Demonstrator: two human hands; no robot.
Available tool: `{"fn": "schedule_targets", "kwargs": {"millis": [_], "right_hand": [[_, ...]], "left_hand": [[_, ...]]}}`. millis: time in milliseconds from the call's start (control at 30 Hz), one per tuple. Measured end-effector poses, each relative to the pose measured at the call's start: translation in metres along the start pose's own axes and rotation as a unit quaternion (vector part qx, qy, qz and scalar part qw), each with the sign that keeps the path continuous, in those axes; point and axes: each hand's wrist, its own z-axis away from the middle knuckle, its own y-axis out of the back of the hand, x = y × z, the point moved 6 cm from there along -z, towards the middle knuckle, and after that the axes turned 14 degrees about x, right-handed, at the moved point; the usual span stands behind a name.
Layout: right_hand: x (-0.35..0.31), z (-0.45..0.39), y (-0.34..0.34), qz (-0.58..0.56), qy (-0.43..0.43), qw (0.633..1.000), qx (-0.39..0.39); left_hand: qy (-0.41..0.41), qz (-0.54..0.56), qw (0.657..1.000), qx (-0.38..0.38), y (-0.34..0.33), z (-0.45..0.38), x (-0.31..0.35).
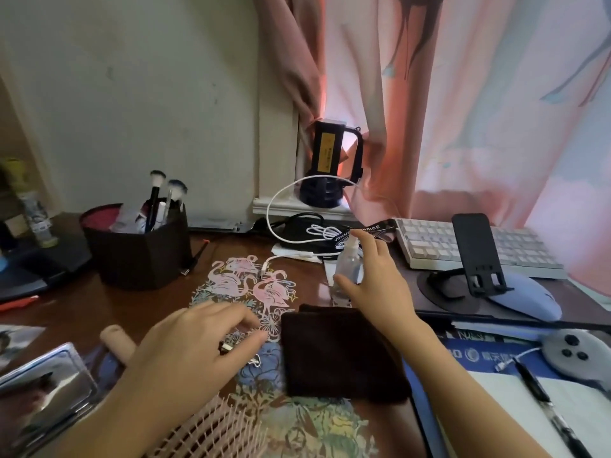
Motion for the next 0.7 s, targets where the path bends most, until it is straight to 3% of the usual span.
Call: {"fn": "schedule_targets", "kwargs": {"millis": [233, 333, 433, 700], "right_hand": [[0.001, 0.005, -0.02, -0.085, -0.059, 0.995, -0.005], [0.004, 0.006, -0.026, -0.102, -0.087, 0.991, 0.005], [0.005, 0.007, -0.029, -0.127, -0.094, 0.987, 0.011], [-0.053, 0.0, 0.038, -0.225, -0.004, 0.965, 0.131]], "left_hand": [[0.006, -0.06, 0.998, 0.029, 0.01, -0.003, 0.001], [-0.03, -0.066, 0.995, 0.062, 0.018, -0.002, 0.008], [-0.001, 0.001, 1.0, 0.004, 0.0, 0.004, -0.002], [-0.027, 0.063, 0.997, 0.026, -0.013, 0.008, -0.021]]}}
